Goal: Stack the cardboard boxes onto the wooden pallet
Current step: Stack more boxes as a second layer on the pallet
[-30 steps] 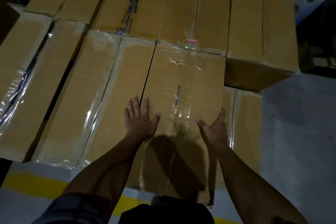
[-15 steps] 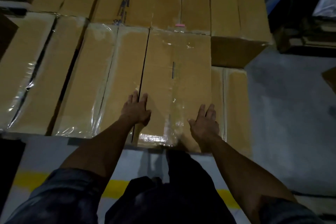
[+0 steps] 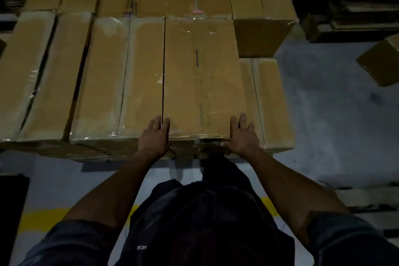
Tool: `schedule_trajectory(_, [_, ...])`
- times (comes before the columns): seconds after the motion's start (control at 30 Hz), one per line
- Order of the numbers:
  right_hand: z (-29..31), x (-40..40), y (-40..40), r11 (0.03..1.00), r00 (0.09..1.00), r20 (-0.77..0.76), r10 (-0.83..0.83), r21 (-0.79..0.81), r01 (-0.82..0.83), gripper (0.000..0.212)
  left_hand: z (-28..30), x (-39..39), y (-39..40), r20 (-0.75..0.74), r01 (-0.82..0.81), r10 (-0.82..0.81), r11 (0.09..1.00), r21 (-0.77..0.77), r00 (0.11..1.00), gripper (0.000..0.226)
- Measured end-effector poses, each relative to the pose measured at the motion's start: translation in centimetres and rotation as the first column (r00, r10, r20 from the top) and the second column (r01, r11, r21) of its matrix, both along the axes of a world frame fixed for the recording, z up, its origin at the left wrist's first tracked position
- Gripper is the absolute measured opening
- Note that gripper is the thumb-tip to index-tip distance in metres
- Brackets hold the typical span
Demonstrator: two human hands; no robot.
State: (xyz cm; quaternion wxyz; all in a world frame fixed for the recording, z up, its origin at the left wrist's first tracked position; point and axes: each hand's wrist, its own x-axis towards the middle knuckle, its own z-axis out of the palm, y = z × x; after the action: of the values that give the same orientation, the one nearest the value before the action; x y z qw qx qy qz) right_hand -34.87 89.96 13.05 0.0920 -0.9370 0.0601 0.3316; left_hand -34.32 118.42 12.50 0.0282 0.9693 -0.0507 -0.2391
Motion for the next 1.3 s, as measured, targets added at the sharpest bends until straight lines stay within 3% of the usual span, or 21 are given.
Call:
schedule_trajectory(0.23, [-0.6,-0.2,0.4,0.998,0.993,0.121,0.010,-0.057,-0.003,0.095,-0.1,-0.3,0.7,0.092,0.085,-0.088,0.996,0.031,0.992,0.086])
schedule_trajectory(0.57, [-0.4,-0.5,0.6,0.997,0.974,0.224,0.023,-0.078,-0.006,0.084,0.4,-0.8,1.1,0.107,0.132,-0.135,0.991,0.037,0.985,0.074])
schedule_trajectory(1.3, [-2.5,0.1,1.4,0.994,0.995,0.099,0.030,-0.112,-0.019,0.085,-2.7,-2.1,0.3,0.169,0.093,-0.110,0.990,0.107,0.980,0.076])
